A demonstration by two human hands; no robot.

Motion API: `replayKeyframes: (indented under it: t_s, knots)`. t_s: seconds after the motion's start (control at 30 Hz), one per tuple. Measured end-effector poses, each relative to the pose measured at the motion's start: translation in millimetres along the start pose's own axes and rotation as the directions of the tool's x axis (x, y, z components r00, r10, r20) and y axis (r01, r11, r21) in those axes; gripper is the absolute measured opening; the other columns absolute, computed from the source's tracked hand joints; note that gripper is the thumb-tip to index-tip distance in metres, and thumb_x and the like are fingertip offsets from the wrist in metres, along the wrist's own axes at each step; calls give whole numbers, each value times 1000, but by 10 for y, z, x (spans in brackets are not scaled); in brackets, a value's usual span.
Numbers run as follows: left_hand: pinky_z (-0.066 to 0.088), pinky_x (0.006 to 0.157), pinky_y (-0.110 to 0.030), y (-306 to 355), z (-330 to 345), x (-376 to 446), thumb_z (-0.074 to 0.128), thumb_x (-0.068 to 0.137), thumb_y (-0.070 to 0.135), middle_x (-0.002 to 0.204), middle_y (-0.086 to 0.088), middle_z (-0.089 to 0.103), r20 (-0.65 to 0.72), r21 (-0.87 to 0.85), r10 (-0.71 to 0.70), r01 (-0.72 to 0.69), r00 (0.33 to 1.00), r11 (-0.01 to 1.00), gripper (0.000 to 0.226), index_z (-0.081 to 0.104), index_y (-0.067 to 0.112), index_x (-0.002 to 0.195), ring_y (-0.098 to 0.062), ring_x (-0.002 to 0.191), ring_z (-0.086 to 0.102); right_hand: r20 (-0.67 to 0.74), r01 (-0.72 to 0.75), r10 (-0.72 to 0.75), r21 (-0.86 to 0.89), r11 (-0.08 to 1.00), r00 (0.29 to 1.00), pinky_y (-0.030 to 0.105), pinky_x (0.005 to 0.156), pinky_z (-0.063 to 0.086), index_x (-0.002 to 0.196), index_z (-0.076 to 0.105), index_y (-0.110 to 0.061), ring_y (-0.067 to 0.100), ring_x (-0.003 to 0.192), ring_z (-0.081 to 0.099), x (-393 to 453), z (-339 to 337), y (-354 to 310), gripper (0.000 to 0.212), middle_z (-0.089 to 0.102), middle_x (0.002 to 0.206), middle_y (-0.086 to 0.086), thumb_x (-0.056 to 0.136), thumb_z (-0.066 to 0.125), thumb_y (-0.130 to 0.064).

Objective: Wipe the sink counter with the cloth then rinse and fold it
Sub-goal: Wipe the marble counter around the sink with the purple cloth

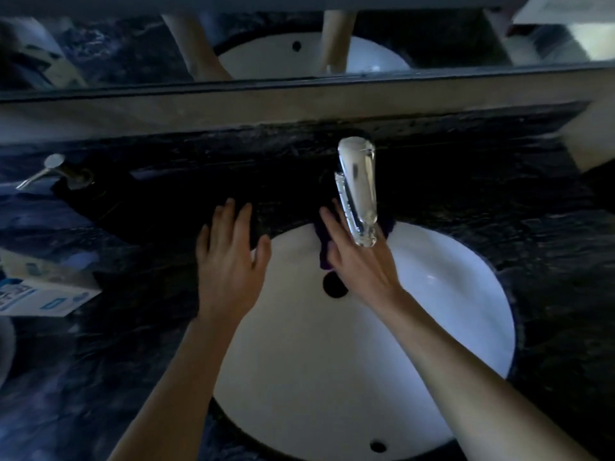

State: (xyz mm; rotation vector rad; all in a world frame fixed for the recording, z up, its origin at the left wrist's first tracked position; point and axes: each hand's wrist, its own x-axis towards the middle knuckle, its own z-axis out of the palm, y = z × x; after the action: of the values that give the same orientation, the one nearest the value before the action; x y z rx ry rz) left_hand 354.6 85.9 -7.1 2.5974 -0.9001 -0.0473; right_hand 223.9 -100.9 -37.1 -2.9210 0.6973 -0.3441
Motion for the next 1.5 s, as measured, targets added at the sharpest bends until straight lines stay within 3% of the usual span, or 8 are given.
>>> replayKeyframes:
  t_s: [0.13,0.37,0.5,0.7,0.93,1.17,1.4,1.5]
  knots:
    - [25,118,-53,502,268,370,27,99,46,159,-15,35,69,14,103,-105,992,994,61,37,13,150,-33,149,29,91,-116,120,-47,992,989,57,112,38,149,39,-11,40,141,43,83,-183,443,61,48,152,17,91,54,-23]
    - [24,118,-54,633,537,546,24,103,51,159,-18,35,88,217,138,-154,986,964,60,35,18,152,-37,148,29,280,-163,177,-73,984,943,50,125,9,160,12,-32,27,157,6,785,-267,610,60,9,170,-3,103,27,-41]
    - [22,119,-55,623,571,548,24,105,50,160,-16,32,83,268,141,-158,987,950,58,33,20,154,-38,149,26,267,-62,82,-83,995,960,48,126,11,159,17,-38,24,157,11,806,-256,831,55,16,169,-6,104,21,-46]
    - [22,119,-55,630,566,564,26,104,51,160,-16,33,106,272,131,-156,986,949,59,34,20,154,-39,148,27,154,-268,299,-196,943,942,64,119,12,156,26,-40,41,152,20,643,-278,1018,55,28,166,6,101,30,-48]
    - [25,116,-56,598,587,559,21,104,52,159,-18,34,89,315,157,-177,984,932,62,36,17,152,-40,147,30,255,-76,97,-94,993,962,55,121,20,159,21,-29,30,152,25,587,-341,1185,64,28,166,1,98,30,-47]
    - [27,114,-58,647,589,573,14,102,57,158,-21,34,96,320,162,-184,982,929,70,38,12,150,-43,146,31,225,-395,435,-201,896,872,68,120,1,158,14,-41,36,156,1,415,-464,1910,61,7,170,8,99,21,-56]
    - [31,111,-59,729,545,579,4,100,57,155,-23,39,98,304,162,-184,982,935,77,37,7,149,-44,144,34,240,-48,72,-106,993,968,67,118,12,155,29,-40,40,152,19,719,-139,713,58,26,167,4,98,28,-54]
    - [33,108,-60,735,521,571,-2,98,57,152,-24,43,102,301,167,-190,981,934,80,37,6,147,-45,142,37,254,38,-19,-70,997,967,65,118,12,153,31,-45,35,153,21,783,-153,851,57,28,166,-2,98,27,-57]
